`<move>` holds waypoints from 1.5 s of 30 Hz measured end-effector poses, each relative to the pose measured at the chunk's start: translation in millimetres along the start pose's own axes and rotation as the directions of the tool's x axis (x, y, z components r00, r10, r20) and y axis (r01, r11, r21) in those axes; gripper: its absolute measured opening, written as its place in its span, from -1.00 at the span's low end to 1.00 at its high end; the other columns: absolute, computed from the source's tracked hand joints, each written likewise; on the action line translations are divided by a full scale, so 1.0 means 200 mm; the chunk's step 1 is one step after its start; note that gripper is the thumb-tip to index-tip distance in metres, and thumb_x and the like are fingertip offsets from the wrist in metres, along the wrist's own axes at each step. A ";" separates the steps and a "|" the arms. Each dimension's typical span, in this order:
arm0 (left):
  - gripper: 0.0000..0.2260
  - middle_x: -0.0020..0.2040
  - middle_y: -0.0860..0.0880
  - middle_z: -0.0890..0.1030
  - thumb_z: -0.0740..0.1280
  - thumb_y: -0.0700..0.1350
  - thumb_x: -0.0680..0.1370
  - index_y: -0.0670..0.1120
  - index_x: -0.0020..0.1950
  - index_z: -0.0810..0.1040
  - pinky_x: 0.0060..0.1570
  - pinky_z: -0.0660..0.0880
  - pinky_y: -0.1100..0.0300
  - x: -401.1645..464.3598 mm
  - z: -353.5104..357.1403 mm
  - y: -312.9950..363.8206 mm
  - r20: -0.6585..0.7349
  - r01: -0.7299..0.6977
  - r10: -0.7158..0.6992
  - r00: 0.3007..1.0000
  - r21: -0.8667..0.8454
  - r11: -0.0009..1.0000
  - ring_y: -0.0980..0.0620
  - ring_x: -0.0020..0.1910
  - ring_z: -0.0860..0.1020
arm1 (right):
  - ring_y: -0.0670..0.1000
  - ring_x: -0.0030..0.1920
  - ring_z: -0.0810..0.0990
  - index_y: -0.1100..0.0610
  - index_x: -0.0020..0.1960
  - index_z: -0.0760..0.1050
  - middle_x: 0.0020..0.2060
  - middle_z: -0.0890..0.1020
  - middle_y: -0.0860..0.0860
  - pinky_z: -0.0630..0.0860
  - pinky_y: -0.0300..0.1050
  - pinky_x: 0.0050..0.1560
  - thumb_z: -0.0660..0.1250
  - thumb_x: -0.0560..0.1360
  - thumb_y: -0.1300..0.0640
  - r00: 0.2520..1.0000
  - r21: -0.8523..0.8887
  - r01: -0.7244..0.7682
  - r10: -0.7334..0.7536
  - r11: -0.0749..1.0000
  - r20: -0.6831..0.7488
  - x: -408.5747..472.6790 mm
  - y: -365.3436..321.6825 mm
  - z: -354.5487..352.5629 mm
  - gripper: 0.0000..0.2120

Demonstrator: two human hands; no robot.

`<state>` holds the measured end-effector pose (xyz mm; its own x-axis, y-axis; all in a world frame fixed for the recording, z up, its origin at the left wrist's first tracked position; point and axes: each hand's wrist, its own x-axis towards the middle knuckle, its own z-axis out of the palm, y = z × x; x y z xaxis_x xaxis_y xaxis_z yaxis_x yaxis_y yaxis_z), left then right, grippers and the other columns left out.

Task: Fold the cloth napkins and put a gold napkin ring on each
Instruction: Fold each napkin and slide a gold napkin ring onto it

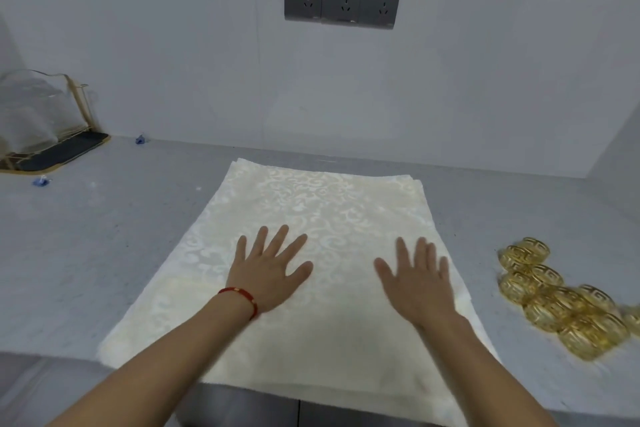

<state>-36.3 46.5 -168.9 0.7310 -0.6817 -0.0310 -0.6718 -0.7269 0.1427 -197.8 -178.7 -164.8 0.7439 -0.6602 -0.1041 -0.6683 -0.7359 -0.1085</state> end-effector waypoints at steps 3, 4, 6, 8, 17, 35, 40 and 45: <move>-0.46 0.64 0.12 -0.25 -0.18 0.36 0.62 0.35 0.59 -0.21 0.56 -0.26 -0.15 0.01 -0.04 -0.20 0.014 0.141 -0.140 0.990 -0.005 0.990 -0.05 0.62 -0.26 | 0.19 0.64 -0.30 0.02 0.68 -0.27 0.64 -0.26 0.21 -0.28 0.21 0.60 -0.24 0.64 -0.36 0.999 0.032 -0.051 0.051 0.998 0.007 0.00 0.09 -0.02 -0.25; -0.46 0.65 0.10 -0.24 -0.18 0.34 0.62 0.34 0.59 -0.21 0.57 -0.24 -0.15 0.01 -0.04 -0.28 0.018 0.187 -0.187 0.982 -0.004 0.982 -0.05 0.63 -0.25 | 0.21 0.64 -0.29 0.03 0.68 -0.26 0.64 -0.25 0.21 -0.28 0.22 0.60 -0.24 0.64 -0.35 0.999 0.017 -0.045 0.045 0.999 0.009 0.00 0.09 -0.02 -0.26; -0.46 0.65 0.07 -0.24 -0.19 0.32 0.63 0.31 0.60 -0.22 0.57 -0.23 -0.15 -0.01 -0.05 -0.37 0.002 0.254 -0.254 0.967 -0.003 0.967 -0.05 0.63 -0.24 | 0.22 0.64 -0.28 0.04 0.68 -0.25 0.64 -0.23 0.23 -0.28 0.26 0.59 -0.24 0.65 -0.35 0.999 -0.017 -0.050 0.050 0.999 0.013 0.00 0.08 -0.02 -0.26; -0.45 0.65 0.05 -0.23 -0.19 0.31 0.63 0.29 0.61 -0.22 0.57 -0.24 -0.15 -0.02 -0.05 -0.37 -0.010 0.264 -0.264 0.964 -0.002 0.964 -0.06 0.63 -0.24 | 0.25 0.64 -0.25 0.08 0.69 -0.23 0.64 -0.20 0.24 -0.25 0.32 0.58 -0.27 0.65 -0.32 0.997 -0.107 -0.074 0.072 0.992 -0.027 0.00 0.06 -0.04 -0.27; -0.44 0.66 0.01 -0.20 -0.17 0.30 0.63 0.26 0.62 -0.19 0.56 -0.22 -0.17 -0.02 -0.05 -0.34 -0.014 0.262 -0.262 0.965 0.013 0.965 -0.10 0.63 -0.22 | 0.07 0.64 0.09 0.06 0.64 0.21 0.64 0.18 0.04 0.00 0.18 0.62 -0.14 0.70 -0.14 0.731 0.020 0.666 -0.647 0.746 -0.218 0.01 -0.63 -0.07 -0.41; -0.74 0.33 -0.14 0.37 0.19 -0.10 0.62 0.12 0.26 0.52 0.40 0.22 -0.21 0.66 -0.34 -0.67 -0.069 0.332 -0.328 0.942 0.058 0.941 -0.21 0.32 0.40 | -0.03 0.60 0.15 -0.06 0.59 0.25 0.60 0.27 -0.07 -0.03 0.00 0.63 -0.18 0.61 -0.12 0.696 0.048 0.709 -0.686 0.704 -0.213 0.05 -0.64 0.11 -0.40; -0.81 -0.01 0.05 0.51 0.30 -0.22 0.49 0.04 0.03 0.54 0.29 0.30 -0.08 0.64 -0.38 -0.66 -0.119 0.303 -0.311 0.943 -0.080 0.950 -0.10 0.23 0.44 | -0.04 0.60 0.14 -0.06 0.59 0.24 0.60 0.26 -0.07 -0.05 -0.01 0.63 -0.10 0.64 -0.10 0.694 0.081 0.713 -0.686 0.696 -0.220 0.06 -0.64 0.11 -0.46; -0.84 -0.15 0.03 0.57 0.28 -0.28 0.48 -0.04 -0.04 0.53 0.07 0.46 0.04 0.51 -0.38 -0.64 -0.266 0.154 -0.249 0.931 -0.331 0.931 -0.10 -0.04 0.55 | -0.06 0.61 0.12 -0.05 0.60 0.25 0.61 0.25 -0.08 -0.07 -0.01 0.63 0.05 0.71 -0.03 0.691 0.130 0.720 -0.688 0.681 -0.221 0.07 -0.63 0.11 -0.53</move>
<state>132.7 76.1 -114.6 0.8800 -0.4315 0.1988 -0.4728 -0.7542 0.4558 -104.1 -91.9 -173.7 0.9751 0.0170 0.2212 0.0797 -0.9574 -0.2777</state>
